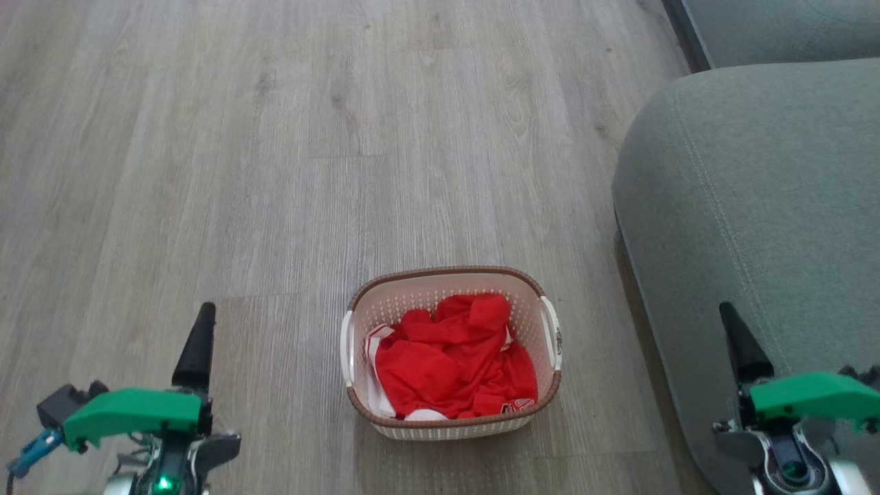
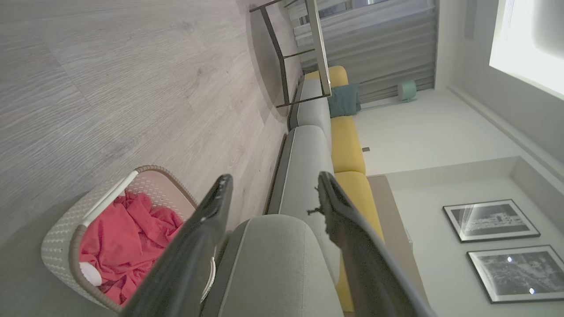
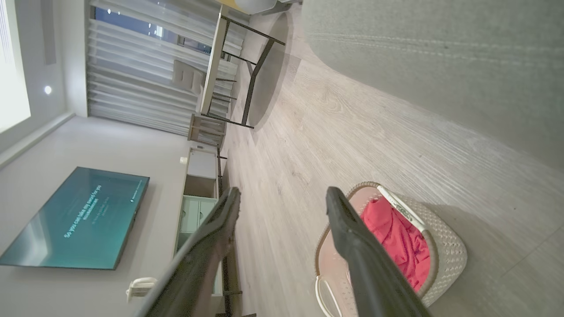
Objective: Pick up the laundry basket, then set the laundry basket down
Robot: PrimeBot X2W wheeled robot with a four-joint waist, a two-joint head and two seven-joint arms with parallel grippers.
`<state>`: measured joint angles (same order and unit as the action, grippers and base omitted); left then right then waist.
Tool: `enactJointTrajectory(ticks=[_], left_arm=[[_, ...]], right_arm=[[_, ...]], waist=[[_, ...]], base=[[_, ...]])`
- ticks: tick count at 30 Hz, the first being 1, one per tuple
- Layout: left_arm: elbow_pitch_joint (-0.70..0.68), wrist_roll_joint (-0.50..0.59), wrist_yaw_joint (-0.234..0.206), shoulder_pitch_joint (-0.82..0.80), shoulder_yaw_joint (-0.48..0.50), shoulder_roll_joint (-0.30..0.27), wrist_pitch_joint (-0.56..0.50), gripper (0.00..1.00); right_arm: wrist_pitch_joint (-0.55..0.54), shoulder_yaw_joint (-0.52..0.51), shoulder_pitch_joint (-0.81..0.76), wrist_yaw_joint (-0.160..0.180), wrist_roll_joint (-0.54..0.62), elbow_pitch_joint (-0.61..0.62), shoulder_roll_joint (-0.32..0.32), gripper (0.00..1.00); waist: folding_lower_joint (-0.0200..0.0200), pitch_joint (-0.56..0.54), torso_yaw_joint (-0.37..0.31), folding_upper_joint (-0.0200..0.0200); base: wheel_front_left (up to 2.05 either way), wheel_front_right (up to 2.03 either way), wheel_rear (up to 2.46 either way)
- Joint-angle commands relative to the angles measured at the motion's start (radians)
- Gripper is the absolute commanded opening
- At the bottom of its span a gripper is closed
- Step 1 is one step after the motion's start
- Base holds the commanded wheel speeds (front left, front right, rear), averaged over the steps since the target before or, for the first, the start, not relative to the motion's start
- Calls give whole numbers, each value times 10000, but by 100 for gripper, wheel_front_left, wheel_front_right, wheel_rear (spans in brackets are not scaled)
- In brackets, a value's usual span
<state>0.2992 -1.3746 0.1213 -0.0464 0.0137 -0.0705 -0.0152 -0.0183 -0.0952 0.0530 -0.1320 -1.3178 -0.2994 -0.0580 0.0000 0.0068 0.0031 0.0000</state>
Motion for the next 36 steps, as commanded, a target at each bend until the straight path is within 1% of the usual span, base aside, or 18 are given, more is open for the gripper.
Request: enactJointTrajectory(ticks=[1,7,15,27,36], left_arm=[[-411,223,-15,-611,89,-255,91,100],[-606,1394,-83,-695,31,-310,267,100],[-831,2837,-167,-815,-79,-403,502,100],[-954,4702,-274,-910,-298,-554,854,100],[-847,6121,-359,-982,-550,-718,1148,100]], right_arm=[[122,57,594,4,277,445,-225,100],[298,187,709,4,1727,631,-317,100],[532,320,878,5,3317,856,-382,100],[885,583,1055,6,5045,945,-481,100],[1179,766,1129,7,6302,723,-534,100]], waist=[[0,2,0,0],[0,22,9,0],[0,27,17,0],[0,-47,18,0],[0,-59,33,0]], base=[[0,0,0],[0,0,0],[0,0,0],[0,0,0],[0,0,0]])
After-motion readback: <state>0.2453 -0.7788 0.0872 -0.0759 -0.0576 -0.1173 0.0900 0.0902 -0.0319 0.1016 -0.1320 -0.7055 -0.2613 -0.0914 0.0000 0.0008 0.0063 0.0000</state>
